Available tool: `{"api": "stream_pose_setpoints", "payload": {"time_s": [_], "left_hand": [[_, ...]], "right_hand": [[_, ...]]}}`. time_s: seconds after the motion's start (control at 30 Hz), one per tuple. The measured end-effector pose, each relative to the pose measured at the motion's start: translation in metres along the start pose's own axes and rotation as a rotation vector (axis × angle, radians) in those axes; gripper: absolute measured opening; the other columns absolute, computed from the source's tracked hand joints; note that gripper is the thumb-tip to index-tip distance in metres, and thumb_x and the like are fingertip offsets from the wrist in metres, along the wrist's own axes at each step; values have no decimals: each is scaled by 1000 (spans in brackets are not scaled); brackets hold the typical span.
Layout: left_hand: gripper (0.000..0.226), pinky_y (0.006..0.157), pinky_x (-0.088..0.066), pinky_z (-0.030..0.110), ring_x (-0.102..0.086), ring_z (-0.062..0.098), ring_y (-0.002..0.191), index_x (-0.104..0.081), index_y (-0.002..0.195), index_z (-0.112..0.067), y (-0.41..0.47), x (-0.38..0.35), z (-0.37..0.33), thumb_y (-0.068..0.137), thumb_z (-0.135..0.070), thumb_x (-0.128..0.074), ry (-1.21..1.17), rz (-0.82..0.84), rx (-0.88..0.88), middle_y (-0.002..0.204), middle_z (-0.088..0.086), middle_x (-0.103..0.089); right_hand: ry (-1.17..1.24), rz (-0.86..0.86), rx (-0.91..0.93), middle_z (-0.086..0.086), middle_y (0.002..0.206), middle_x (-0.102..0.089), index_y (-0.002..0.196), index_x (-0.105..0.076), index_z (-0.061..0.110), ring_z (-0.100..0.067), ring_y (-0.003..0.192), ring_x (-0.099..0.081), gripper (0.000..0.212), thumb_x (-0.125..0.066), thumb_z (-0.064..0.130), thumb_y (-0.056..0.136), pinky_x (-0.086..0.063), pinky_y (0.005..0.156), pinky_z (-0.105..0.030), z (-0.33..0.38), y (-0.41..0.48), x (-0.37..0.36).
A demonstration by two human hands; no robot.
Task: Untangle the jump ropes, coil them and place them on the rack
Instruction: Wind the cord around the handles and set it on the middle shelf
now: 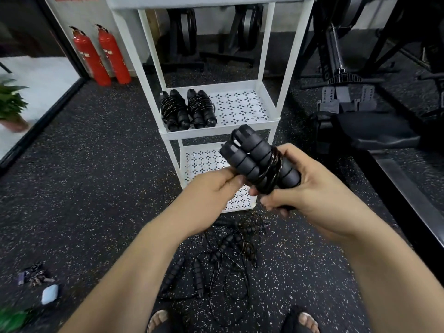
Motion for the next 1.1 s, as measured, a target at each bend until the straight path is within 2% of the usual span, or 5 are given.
{"api": "stream_pose_setpoints", "payload": {"time_s": [0.3,0.53,0.8,0.93,1.1], "left_hand": [[26,56,-37,32,-41,7,50,-73,96,-37,-10,4,-10,108,-50,-54,293,71,-28,53,-14,-48],[23,50,-32,18,-42,1,49,-75,81,-27,-16,21,-20,95,-46,-76,114,-44,-84,60,-7,-60],[28,73,-39,35,-49,34,69,-75,86,-20,-16,43,-12,74,-42,-89,-149,-83,-129,81,26,-65],[12,64,-43,26,-54,14,65,-73,79,-23,-10,42,-1,90,-29,-76,-347,-34,-53,75,2,-64],[52,60,-46,29,-55,6,55,-69,68,-29,-5,31,5,103,6,-51,-277,-56,9,61,-11,-63]], "right_hand": [[-464,-266,-58,-2,93,-79,116,-58,36,-33,81,-73,60,-76,1,71,-62,69,-56,-25,14,13],[-682,66,-182,-4,79,-73,105,-59,31,-21,62,-62,49,-78,3,70,-51,55,-39,-27,12,11],[-359,521,-235,-10,104,-82,108,-57,19,-15,77,-66,45,-72,-15,84,-44,61,-31,-4,-5,-1],[-151,509,-182,-20,108,-80,126,-55,4,-23,83,-69,50,-71,-22,86,-44,61,-34,1,-10,-2],[78,334,-66,-28,110,-77,134,-52,-1,-24,74,-65,57,-73,-20,84,-46,54,-27,0,-5,-2]]}}
Point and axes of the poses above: each hand's wrist, its own y-axis towards the middle knuckle, its own x-axis out of the back of the hand, z = x × y, the point moved 1 cm from there along y, towards the middle knuckle
